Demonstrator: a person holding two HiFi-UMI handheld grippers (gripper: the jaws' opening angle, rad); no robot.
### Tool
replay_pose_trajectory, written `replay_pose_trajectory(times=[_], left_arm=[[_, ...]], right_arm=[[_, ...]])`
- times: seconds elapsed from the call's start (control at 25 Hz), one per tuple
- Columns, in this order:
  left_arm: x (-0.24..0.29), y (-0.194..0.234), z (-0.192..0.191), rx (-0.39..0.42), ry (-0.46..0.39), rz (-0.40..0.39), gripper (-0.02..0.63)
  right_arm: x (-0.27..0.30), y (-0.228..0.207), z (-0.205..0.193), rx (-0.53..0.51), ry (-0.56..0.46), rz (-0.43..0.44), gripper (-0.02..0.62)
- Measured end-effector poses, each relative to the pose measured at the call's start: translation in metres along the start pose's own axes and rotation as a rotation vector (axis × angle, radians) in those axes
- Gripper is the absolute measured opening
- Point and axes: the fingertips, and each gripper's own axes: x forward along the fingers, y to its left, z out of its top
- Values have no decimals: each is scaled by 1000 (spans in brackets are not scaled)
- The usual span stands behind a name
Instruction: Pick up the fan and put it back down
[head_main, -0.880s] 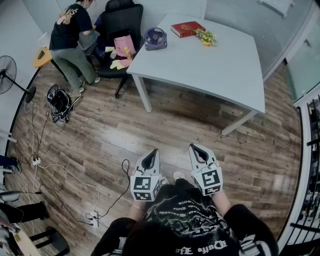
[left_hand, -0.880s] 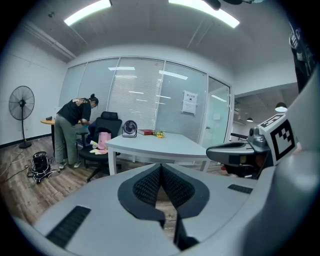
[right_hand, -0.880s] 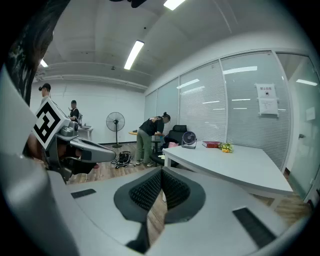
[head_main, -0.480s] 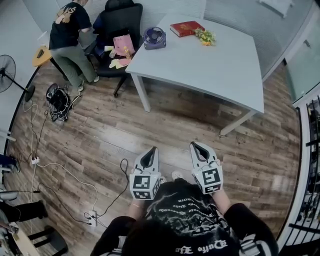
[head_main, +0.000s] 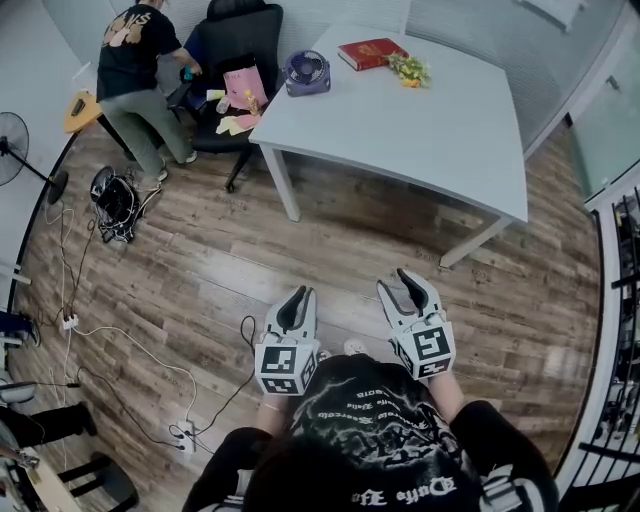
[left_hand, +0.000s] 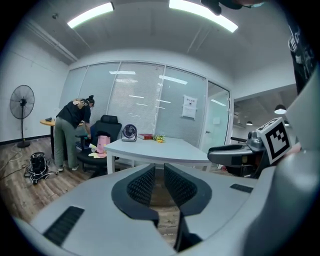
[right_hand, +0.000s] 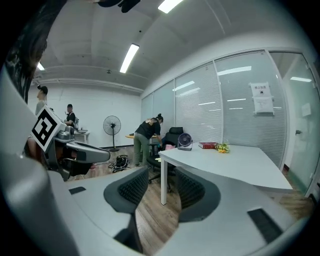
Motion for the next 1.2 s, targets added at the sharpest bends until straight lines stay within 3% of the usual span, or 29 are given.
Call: replay_pose_trajectory(times=[0.12, 0.16, 0.36, 0.92, 1.2], left_arm=[[2, -2, 2, -6, -6, -41, 197], [2, -2, 3, -2, -8, -50, 225], [1, 1, 2, 26, -6, -81, 281], [-14, 31, -17, 23, 51, -135, 284], [6, 38, -11, 51, 47, -133, 284]], right_arm=[[2, 5, 1, 0, 0, 22, 237], [3, 7, 1, -2, 2, 26, 250], [9, 16, 2, -4, 8, 27, 291], [19, 55, -17, 28, 37, -22, 290], [38, 42, -20, 37, 43, -13, 279]])
